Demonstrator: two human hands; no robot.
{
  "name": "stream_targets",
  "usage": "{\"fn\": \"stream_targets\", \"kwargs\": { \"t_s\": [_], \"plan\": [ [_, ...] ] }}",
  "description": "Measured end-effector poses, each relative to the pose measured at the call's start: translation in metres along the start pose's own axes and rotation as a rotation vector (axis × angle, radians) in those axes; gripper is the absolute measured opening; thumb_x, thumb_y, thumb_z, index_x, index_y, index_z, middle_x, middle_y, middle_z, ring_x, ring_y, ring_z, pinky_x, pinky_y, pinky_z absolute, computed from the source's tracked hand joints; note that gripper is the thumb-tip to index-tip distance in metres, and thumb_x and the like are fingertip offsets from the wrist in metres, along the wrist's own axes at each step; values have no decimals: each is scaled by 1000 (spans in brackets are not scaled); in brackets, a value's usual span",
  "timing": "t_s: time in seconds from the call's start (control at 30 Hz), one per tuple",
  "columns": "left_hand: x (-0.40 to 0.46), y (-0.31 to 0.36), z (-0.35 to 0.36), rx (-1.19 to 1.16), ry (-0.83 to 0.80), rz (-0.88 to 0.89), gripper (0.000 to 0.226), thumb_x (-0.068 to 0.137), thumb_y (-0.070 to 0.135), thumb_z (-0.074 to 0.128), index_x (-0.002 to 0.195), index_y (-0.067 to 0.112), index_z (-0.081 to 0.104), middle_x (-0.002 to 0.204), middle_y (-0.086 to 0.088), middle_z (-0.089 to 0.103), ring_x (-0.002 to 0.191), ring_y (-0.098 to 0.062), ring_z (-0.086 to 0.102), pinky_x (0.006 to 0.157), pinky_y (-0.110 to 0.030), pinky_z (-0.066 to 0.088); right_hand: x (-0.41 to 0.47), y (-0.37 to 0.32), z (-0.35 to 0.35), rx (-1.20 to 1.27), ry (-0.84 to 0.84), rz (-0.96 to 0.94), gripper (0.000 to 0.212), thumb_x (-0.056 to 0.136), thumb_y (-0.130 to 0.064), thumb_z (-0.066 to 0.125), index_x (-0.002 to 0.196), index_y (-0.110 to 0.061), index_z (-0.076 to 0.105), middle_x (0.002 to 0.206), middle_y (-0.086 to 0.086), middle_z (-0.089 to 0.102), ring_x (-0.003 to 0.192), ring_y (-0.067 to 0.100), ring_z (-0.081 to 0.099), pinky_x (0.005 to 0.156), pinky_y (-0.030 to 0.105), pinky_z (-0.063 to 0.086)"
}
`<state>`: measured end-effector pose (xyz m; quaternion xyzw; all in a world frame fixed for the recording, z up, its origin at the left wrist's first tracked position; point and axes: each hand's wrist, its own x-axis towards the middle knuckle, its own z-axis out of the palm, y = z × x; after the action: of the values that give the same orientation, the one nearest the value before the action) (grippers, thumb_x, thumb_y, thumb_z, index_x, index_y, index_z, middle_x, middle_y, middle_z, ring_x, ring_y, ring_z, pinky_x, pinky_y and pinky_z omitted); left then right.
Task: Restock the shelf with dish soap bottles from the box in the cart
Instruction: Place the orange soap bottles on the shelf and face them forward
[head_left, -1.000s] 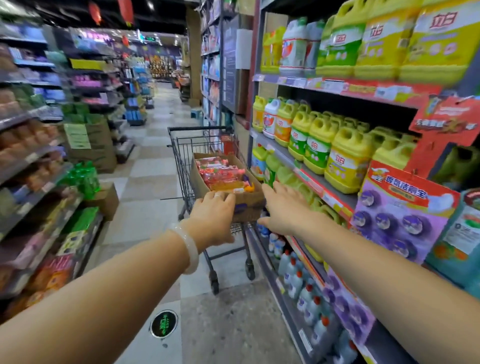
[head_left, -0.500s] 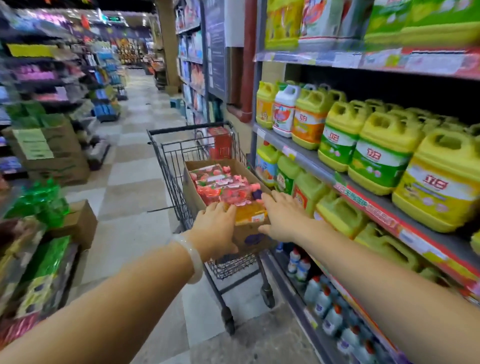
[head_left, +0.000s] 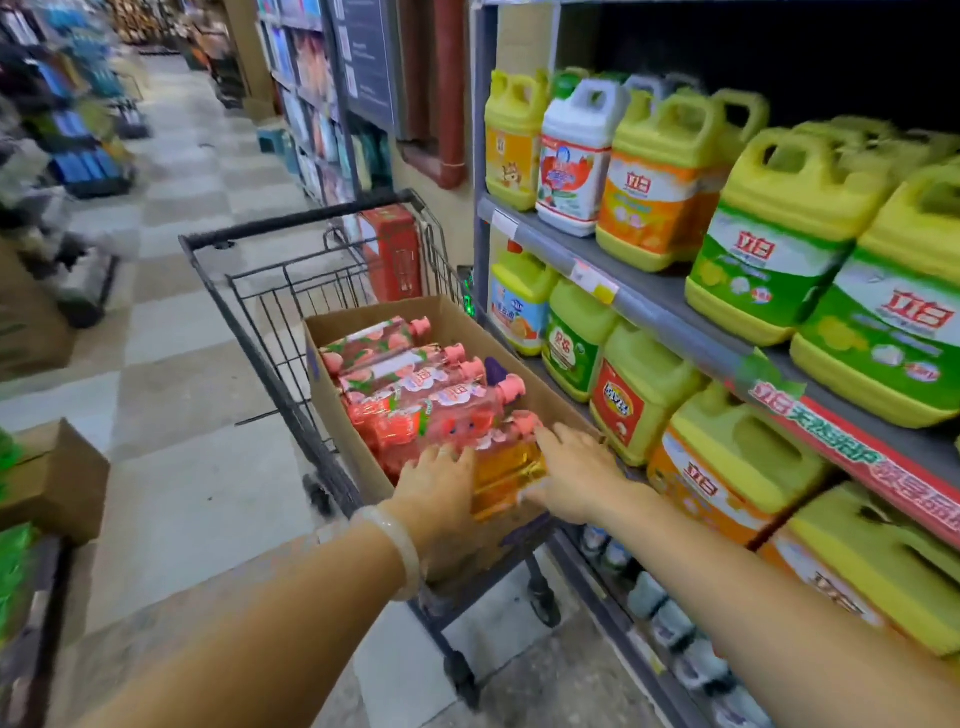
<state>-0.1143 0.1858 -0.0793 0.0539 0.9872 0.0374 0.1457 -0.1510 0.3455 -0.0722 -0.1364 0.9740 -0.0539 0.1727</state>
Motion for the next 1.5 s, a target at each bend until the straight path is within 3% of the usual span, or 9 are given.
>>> {"fn": "stream_targets", "kwargs": {
  "t_s": [0.3,0.5,0.7,0.9,1.03,1.13,1.23,1.37,1.5],
  "plan": [
    [77,-16,50,-196,-180,-6,90,76,68,56,144,19,23,142,-5,36,127,-27,38,108,-41,36,77,10,52,221,-176,128,80,91,-42,56,151,-18,8,156,9,13,143,33,15,113,42,25],
    [104,-27,56,-147,-261,-27,93,70,62,67,140,12,30,135,-10,39,122,-30,40,104,-37,36,90,8,63,344,-57,179,70,89,-37,61,145,-18,24,149,7,26,137,29,27,112,38,29],
    [120,-34,55,-146,-247,72,84,72,60,64,135,11,38,131,-7,43,119,-28,44,99,-35,42,95,12,69,506,-22,249,81,85,-36,66,149,-19,19,152,5,23,139,26,27,113,37,27],
    [127,-44,40,-209,-251,118,72,69,59,67,119,10,50,120,-7,52,109,-27,53,87,-34,47,95,8,85,914,233,564,87,72,-43,75,141,-13,31,137,9,46,128,27,46,104,44,41],
    [129,-53,20,-416,-250,112,54,70,51,72,106,13,59,99,-2,62,97,-22,62,73,-25,45,96,2,79,1283,395,820,57,81,-45,68,121,-8,51,114,5,62,103,20,61,84,33,50],
    [131,-62,9,-715,-317,30,44,72,43,76,98,10,64,89,0,64,89,-19,64,76,-26,50,92,-9,68,1616,293,841,40,83,-53,60,99,-17,64,101,4,71,88,17,67,72,31,53],
    [134,-71,5,-1137,-484,-82,55,66,35,84,108,4,64,95,-10,73,86,-26,70,82,-43,57,85,-21,61,1897,141,784,35,85,-51,58,94,-18,65,80,0,74,70,15,70,66,33,55],
    [137,-79,-3,-1337,-559,-27,49,71,29,80,110,4,64,96,-14,74,90,-32,71,87,-52,54,87,-39,41,2160,185,564,30,85,-36,60,100,-12,67,84,9,75,69,19,73,65,35,60],
    [142,-85,-20,-1386,-614,98,33,85,22,65,115,8,61,104,-11,72,93,-26,70,87,-42,55,98,-44,12,2042,368,481,60,61,-34,72,116,-14,63,108,13,70,82,23,70,84,43,55]
  ]
}}
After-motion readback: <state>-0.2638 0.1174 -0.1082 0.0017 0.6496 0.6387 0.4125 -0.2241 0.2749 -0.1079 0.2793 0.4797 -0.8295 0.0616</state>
